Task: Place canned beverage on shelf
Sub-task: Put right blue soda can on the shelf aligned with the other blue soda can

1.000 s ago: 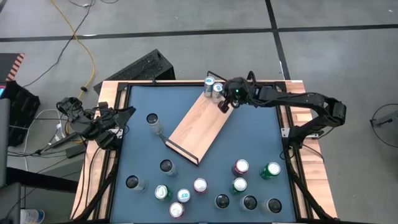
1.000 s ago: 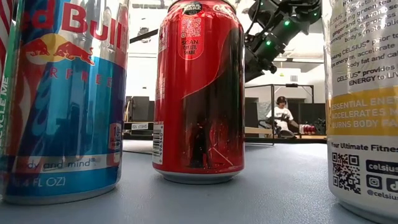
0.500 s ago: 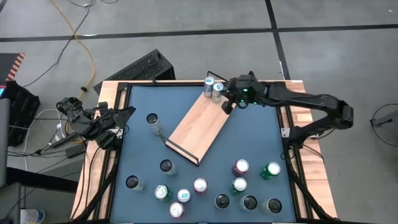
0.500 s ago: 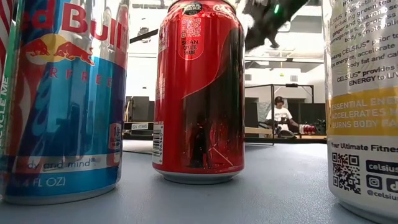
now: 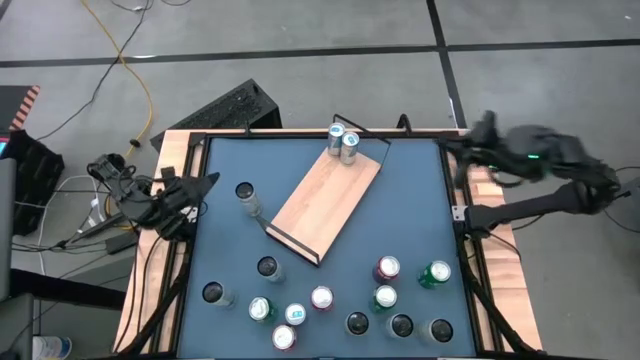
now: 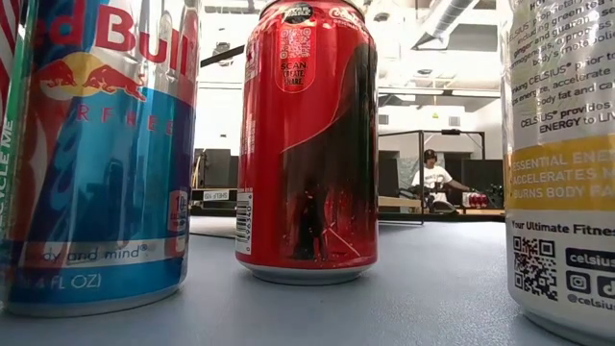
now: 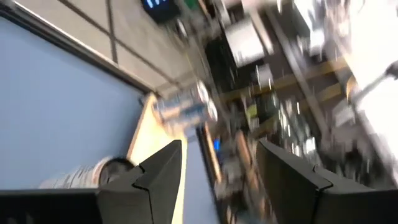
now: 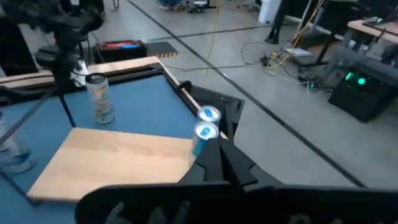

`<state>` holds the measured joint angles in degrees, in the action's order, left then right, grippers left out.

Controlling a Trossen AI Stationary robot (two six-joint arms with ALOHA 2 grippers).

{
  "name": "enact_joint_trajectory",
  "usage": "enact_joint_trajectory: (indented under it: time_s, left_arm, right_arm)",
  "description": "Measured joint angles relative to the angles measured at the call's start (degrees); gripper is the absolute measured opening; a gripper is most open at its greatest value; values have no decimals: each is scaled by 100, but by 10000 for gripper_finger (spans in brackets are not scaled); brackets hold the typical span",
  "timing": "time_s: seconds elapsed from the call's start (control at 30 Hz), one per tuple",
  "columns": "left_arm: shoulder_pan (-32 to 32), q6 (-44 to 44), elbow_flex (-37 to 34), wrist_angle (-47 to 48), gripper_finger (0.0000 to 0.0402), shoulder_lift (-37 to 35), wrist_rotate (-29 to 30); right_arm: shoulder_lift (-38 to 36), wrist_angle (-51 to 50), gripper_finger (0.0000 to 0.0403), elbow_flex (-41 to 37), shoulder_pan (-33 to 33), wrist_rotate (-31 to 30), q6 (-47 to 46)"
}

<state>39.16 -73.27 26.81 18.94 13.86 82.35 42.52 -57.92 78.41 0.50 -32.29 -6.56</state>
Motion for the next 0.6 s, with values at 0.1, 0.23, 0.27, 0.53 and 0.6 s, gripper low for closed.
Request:
enact_joint_trajectory:
  time_s: [0.1, 0.23, 0.27, 0.53, 0.6]
  left_arm:
    - [0, -208, 0, -508, 194, 589, 695]
    - [-275, -645, 2, -1016, 194, 1276, 719]
    - [-358, -812, 2, -1201, 194, 1462, 713]
    - [-1096, -1110, 2, -2428, 194, 2650, 590]
    - [-1256, -1155, 2, -2554, 194, 2778, 414]
  right_arm:
    - [-560, -569, 0, -1, -67, -84, -385]
    - [-1148, -1200, 0, -2, -77, -87, -783]
    - [-1269, -1271, 0, -35, -75, -98, -792]
    - [-1707, -280, 0, -1008, -76, -271, -818]
    - [-1525, 200, 0, -1406, -79, -245, -786]
